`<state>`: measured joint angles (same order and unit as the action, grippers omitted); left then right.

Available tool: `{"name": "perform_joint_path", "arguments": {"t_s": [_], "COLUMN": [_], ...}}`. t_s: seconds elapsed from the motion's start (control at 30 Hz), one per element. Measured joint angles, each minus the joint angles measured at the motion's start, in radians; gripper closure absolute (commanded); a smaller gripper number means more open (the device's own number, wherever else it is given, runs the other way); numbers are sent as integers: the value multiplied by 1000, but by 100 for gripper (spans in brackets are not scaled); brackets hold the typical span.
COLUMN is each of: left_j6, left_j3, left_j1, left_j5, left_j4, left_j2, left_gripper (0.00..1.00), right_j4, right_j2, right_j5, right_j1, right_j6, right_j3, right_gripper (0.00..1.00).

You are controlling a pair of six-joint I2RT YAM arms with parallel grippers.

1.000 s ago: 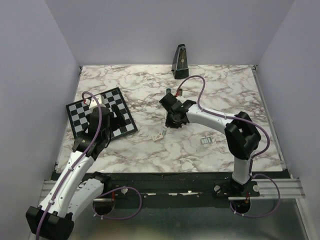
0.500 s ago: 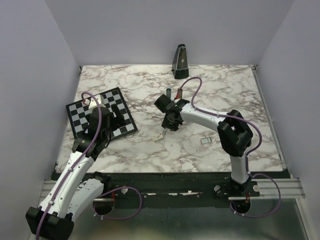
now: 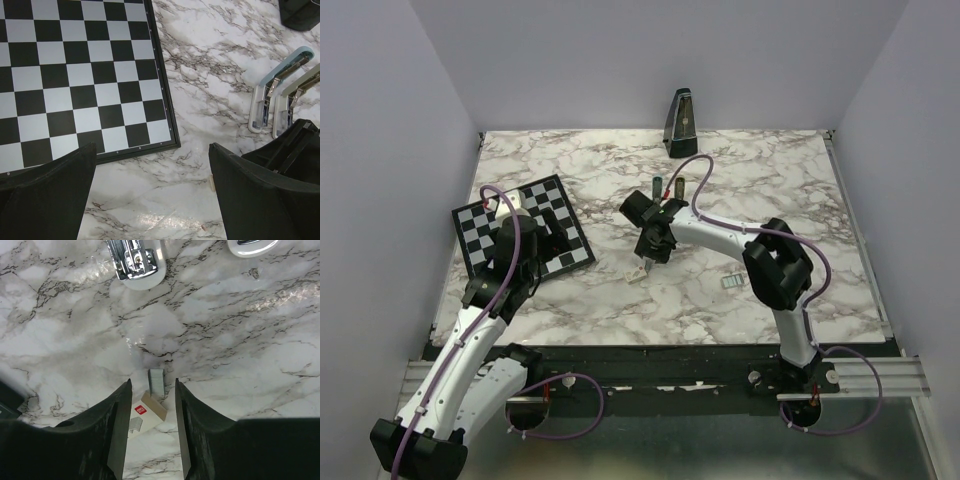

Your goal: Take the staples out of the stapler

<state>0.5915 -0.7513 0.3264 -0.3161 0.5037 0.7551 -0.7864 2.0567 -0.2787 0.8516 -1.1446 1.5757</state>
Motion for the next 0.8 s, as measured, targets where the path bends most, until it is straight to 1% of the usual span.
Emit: {"name": "perform_joint_path", "arguments": {"t_s": [0.17, 0.6, 0.8], "left_j6": [0, 0, 0], "left_j3": [0, 0, 0], "left_j1": [0, 0, 0], "left_j5": [0, 0, 0], "left_j4": [0, 0, 0], "left_j2": [-3, -12, -12], "left_gripper": [1, 1, 1], "right_j4": [-28, -61, -79], "right_j2": [40, 76, 98], "right_j5": [-13, -31, -35], "right_j1": [7, 17, 23], "right_j6": [0, -8, -9], "right_j3": [43, 79, 95], "right_gripper": [53, 55, 60]}}
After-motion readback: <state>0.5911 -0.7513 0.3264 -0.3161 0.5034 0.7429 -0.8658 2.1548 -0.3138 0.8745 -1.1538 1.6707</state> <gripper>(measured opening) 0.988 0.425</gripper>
